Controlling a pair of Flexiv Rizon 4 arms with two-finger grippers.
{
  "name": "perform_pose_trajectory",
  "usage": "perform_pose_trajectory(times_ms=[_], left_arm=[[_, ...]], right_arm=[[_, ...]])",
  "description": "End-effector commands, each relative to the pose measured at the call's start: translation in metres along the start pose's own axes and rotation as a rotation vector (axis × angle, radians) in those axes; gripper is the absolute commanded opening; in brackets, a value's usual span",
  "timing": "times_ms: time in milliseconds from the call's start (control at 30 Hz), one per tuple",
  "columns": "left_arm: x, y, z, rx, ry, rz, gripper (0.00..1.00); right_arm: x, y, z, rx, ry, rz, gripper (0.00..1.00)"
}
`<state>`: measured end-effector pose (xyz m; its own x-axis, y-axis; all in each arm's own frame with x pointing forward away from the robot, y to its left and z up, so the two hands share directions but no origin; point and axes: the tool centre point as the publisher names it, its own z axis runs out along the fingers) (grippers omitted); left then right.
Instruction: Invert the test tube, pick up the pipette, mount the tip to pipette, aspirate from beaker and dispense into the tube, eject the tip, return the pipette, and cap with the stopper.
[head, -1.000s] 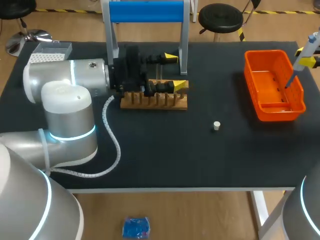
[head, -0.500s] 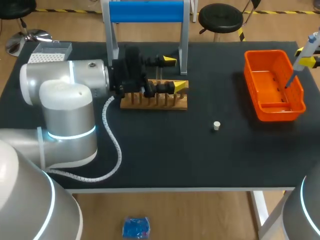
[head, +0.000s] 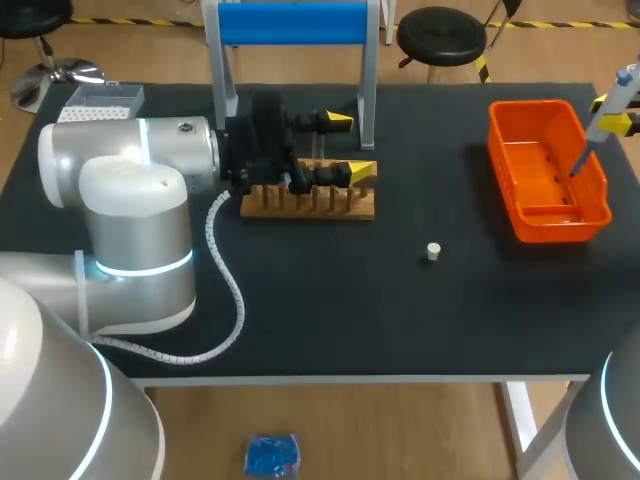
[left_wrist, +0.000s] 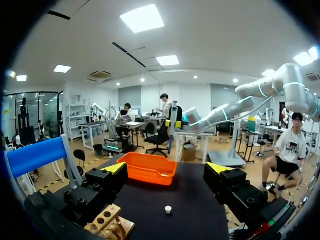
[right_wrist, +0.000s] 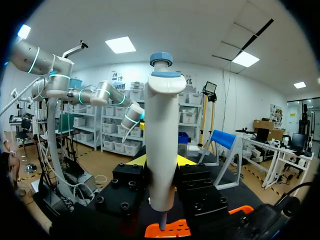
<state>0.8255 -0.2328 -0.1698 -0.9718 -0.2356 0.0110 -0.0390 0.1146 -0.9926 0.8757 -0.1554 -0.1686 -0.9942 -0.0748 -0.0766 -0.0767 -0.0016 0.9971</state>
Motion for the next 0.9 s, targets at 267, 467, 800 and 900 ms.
perform_pose_trajectory(times_ms=[267, 467, 800, 900], left_arm=[[0.000, 0.001, 0.001, 0.003, -0.001, 0.001, 1.00], [0.000, 0.001, 0.001, 0.003, -0.001, 0.001, 1.00], [0.000, 0.001, 0.001, 0.003, -0.001, 0.001, 1.00], [0.000, 0.001, 0.001, 0.003, -0.001, 0.001, 1.00]], right_arm=[[0.035, 0.038, 0.048, 0.146, 0.008, -0.051, 0.00], [0.040, 0.025, 0.093, 0.188, 0.002, -0.002, 0.00], [0.042, 0.001, 0.167, 0.207, 0.052, 0.038, 0.00], [0.041, -0.005, 0.188, 0.212, 0.083, 0.041, 0.00]])
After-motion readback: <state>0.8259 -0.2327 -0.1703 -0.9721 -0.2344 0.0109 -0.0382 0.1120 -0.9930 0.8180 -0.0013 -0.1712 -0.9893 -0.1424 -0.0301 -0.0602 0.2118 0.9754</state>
